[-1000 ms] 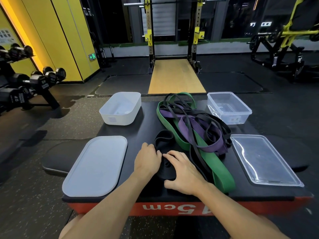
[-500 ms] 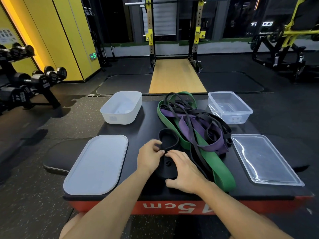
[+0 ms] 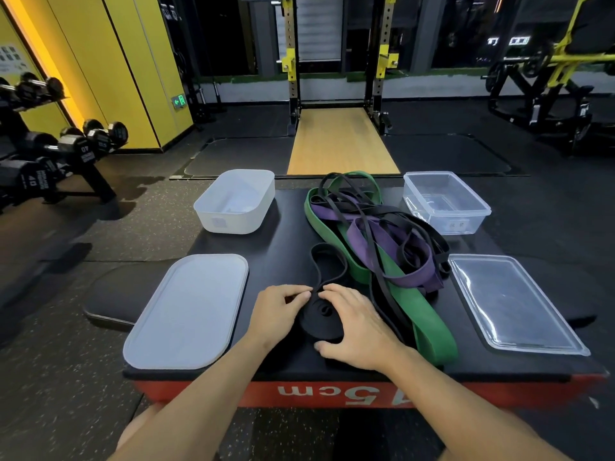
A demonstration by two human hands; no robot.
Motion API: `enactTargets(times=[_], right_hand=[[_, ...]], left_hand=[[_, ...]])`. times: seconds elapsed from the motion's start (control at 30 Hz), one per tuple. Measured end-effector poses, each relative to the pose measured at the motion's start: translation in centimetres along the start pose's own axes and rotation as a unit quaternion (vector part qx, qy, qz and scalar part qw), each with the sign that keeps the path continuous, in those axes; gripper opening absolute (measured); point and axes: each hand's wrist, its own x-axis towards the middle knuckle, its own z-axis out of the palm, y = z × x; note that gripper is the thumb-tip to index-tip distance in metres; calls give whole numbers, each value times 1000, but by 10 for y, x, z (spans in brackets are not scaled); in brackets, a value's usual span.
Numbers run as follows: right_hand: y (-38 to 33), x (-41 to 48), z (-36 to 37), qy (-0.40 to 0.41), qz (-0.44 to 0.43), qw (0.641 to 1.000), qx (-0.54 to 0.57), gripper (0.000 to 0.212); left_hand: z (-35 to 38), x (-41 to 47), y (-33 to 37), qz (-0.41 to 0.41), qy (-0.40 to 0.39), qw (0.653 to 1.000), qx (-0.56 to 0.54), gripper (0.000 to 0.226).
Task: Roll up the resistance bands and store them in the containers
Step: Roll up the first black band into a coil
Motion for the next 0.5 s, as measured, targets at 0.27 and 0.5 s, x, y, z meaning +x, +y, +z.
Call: enactTargets(times=[0.27,0.5], right_hand=[[-9,-8,6,28,78,990,-112,100],[-13,-6,7,20,76,987,-141,110]], left_hand=[[-6,-3,-5,24,-43,998,48,28],[-1,-3,-12,51,27,985,160,25]])
